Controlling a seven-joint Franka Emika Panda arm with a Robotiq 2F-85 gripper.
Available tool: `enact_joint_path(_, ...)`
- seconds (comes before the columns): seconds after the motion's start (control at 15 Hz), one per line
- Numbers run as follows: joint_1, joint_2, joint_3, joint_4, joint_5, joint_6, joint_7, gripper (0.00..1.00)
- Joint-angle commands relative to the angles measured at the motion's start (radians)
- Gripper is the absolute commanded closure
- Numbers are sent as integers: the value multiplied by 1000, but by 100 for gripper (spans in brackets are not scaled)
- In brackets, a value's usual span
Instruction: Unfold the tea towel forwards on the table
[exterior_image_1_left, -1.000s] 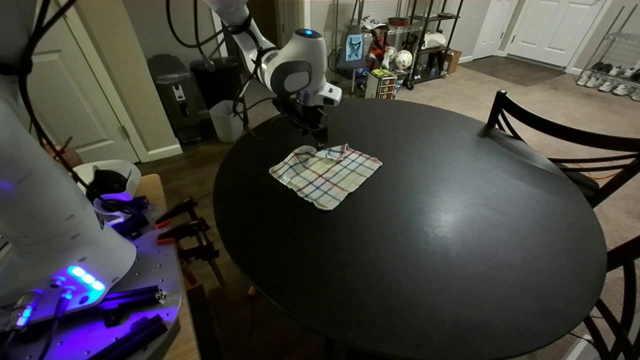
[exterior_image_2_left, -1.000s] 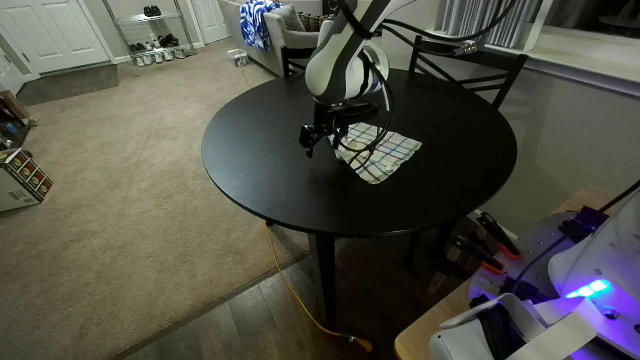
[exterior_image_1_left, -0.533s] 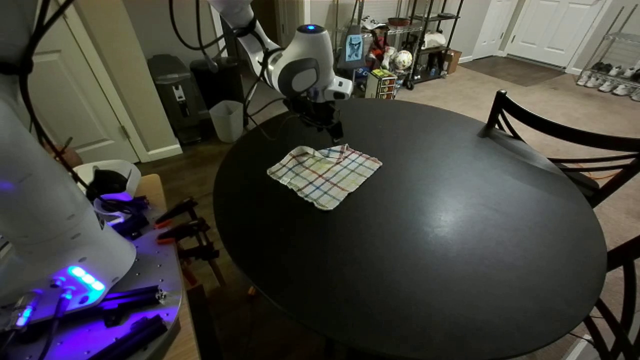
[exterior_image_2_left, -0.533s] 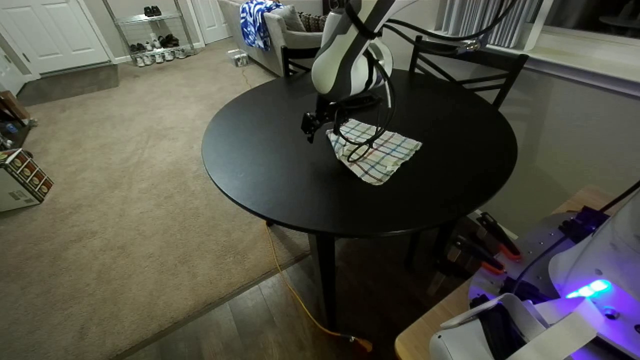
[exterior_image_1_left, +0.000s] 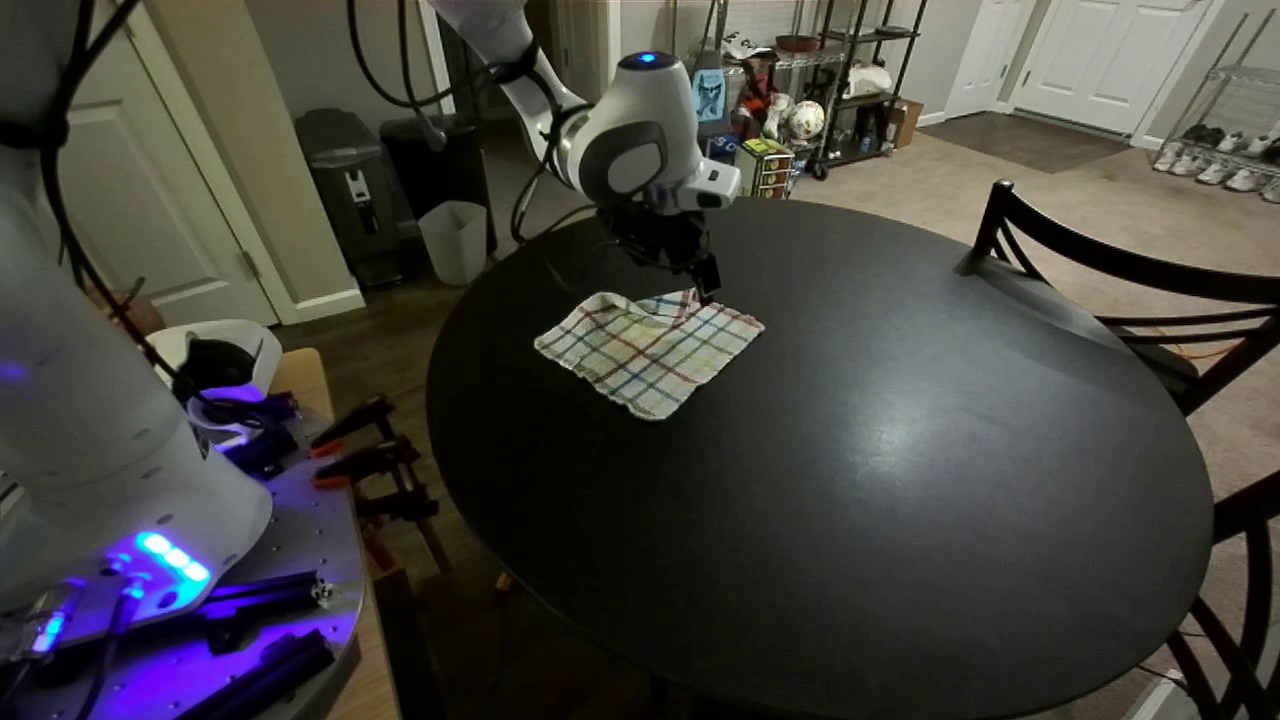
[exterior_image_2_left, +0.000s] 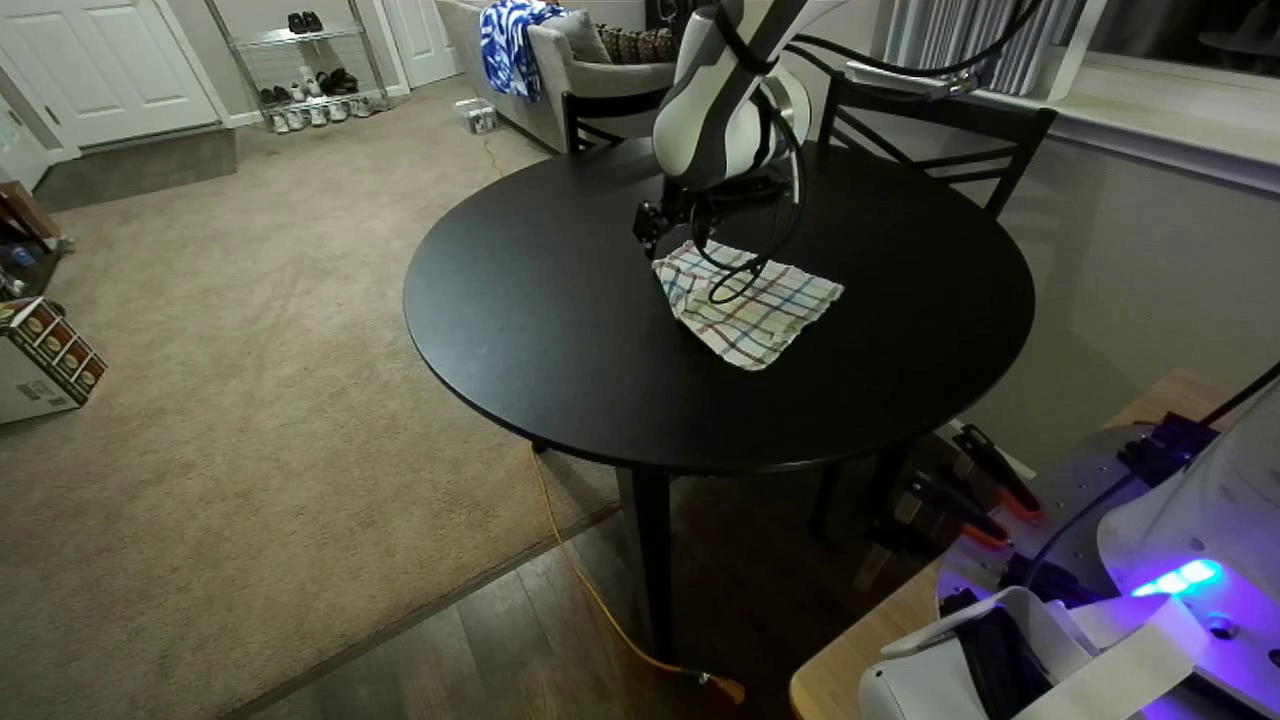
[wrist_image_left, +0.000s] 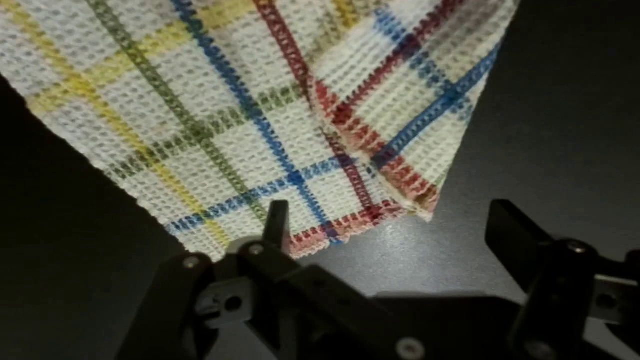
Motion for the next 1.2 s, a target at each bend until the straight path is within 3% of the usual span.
enact_joint_path(0.0,-20,12,7,12,-8,-25,42,0)
enact_joint_path(0.4,-41,-24,29,7,-4,-164,42,0)
enact_joint_path(0.8,-42,-23,46,2,2,-206,45,1)
enact_joint_path(0.87,-46,-22,52,3,4,-212,39,25)
enact_joint_path(0.93,-47,-22,55,3,4,-216,39,26)
enact_joint_path(1.13,-54,-23,66,3,8,-221,35,45)
